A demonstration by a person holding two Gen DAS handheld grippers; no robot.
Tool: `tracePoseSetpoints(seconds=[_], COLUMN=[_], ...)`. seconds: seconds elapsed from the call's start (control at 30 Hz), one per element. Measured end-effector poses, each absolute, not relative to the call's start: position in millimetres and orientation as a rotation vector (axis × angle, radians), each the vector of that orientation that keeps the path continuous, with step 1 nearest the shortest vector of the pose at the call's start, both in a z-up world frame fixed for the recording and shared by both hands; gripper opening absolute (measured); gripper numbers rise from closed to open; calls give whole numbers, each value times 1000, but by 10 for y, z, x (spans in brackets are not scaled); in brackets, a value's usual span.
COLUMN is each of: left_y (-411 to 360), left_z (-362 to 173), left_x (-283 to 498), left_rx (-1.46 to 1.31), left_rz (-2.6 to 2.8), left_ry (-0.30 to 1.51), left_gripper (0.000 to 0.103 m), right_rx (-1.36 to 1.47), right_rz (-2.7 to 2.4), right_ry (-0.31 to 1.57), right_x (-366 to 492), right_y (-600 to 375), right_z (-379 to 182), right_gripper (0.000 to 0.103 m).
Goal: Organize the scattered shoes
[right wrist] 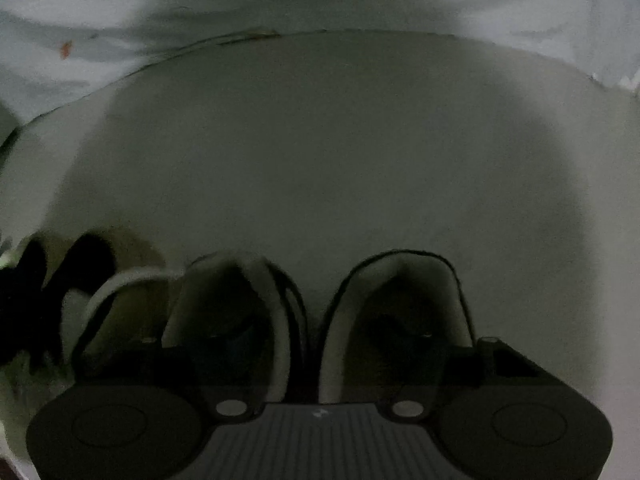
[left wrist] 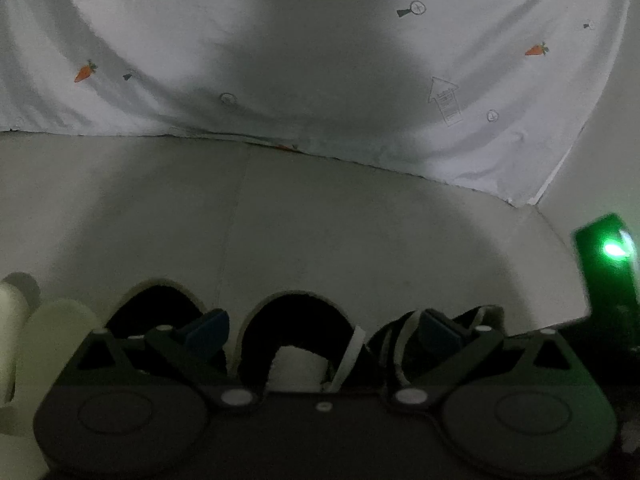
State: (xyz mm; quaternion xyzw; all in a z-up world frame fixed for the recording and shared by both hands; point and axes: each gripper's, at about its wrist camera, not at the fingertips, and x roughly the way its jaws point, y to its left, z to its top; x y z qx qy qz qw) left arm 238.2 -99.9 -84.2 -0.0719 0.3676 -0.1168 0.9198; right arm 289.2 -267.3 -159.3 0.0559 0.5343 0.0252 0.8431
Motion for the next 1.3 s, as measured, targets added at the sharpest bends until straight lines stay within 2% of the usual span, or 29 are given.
tracePoseSetpoints(seconds=[0.07,0.1,0.13,0.2,0.37,0.63,0.83,0.97,1.1,1.2,1.3], left_y=[-1000,-1001,-1000,-992,-956,-1032,-1411,-1735,-2130,-2491,-2883], left_z=[-826,-819,-812,-770,-633,-452,-244,-131,-98,-83,-36], left_x=[2397,2404,2403,2381,2211,1821,1625,1557,1564,1706,1792], left_rx=[-144,-142,-140,-132,-121,-167,-123,-95,-181,-197,-169], left_rz=[-246,-249,-250,-251,-242,-242,-258,-249,-287,-334,-355], left_ry=[754,752,749,730,657,567,486,442,400,446,413], left_gripper=[103,103,103,103,103,103,103,103,103,103,103], right_rx=[133,122,111,72,-39,-73,-116,-170,-186,-162,-178], right_rz=[19,7,-5,-28,-56,-193,-314,-368,-404,-459,-479], right_ry=[1117,1080,1043,938,664,254,54,2,81,145,224], right_x=[2917,2863,2810,2645,2106,1252,967,945,954,830,756], right_y=[-2659,-2645,-2632,-2609,-2611,-2888,-3383,-3908,-4646,-5140,-5612], right_z=[-1592,-1589,-1587,-1575,-1403,-777,-501,-363,-316,-424,-561], right_gripper=[60,56,46,41,40,41,41,41,41,41,41])
